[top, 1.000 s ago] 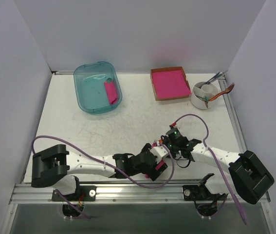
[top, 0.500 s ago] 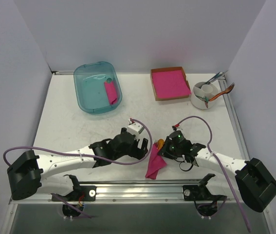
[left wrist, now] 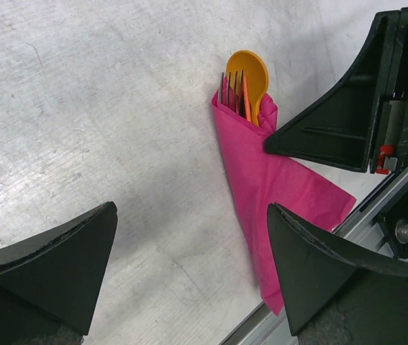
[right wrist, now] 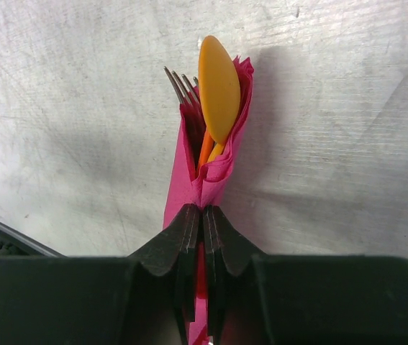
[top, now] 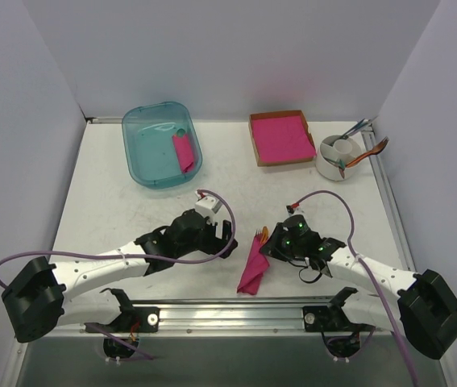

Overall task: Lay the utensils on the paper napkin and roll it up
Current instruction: Pick up the utensils from the center of the board.

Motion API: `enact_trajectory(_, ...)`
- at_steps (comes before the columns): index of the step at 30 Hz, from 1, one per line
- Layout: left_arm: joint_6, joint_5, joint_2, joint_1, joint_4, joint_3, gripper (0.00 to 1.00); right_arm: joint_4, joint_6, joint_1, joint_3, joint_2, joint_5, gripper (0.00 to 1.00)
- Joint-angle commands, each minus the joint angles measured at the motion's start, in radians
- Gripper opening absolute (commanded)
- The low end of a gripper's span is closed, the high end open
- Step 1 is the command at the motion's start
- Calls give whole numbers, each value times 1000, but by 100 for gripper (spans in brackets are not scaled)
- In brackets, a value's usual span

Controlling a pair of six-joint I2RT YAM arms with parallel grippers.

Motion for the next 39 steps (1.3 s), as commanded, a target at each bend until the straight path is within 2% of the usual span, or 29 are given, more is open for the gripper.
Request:
enact_trajectory(1,-12,42,-18,12,121,-19,94,46,18,-5,26,-28,-23,0)
enact_trajectory(6,-20,79,3,20,227,-56,94,58,24,-11,54,-46,-34,0)
enact_trajectory(13,-90,82,-34,43,472,-191,94,130,44,-35,60,-48,-98,0)
enact_trajectory(16,-110,32,-38,48,454,-199,94,137,39,-41,69,-37,-110,0)
enact_trajectory(21,-96,67,-11,52,520,-194,94,201,59,-66,54,-9,-159,0)
enact_trajectory(25,-79,192,63,61,676,-214,94,223,68,-78,51,-11,-182,0)
enact_trajectory(33,-76,237,297,69,948,-231,94,255,85,-98,35,-17,-218,0)
enact_trajectory(39,-72,240,298,80,976,-242,94,250,88,-111,42,-42,-242,0)
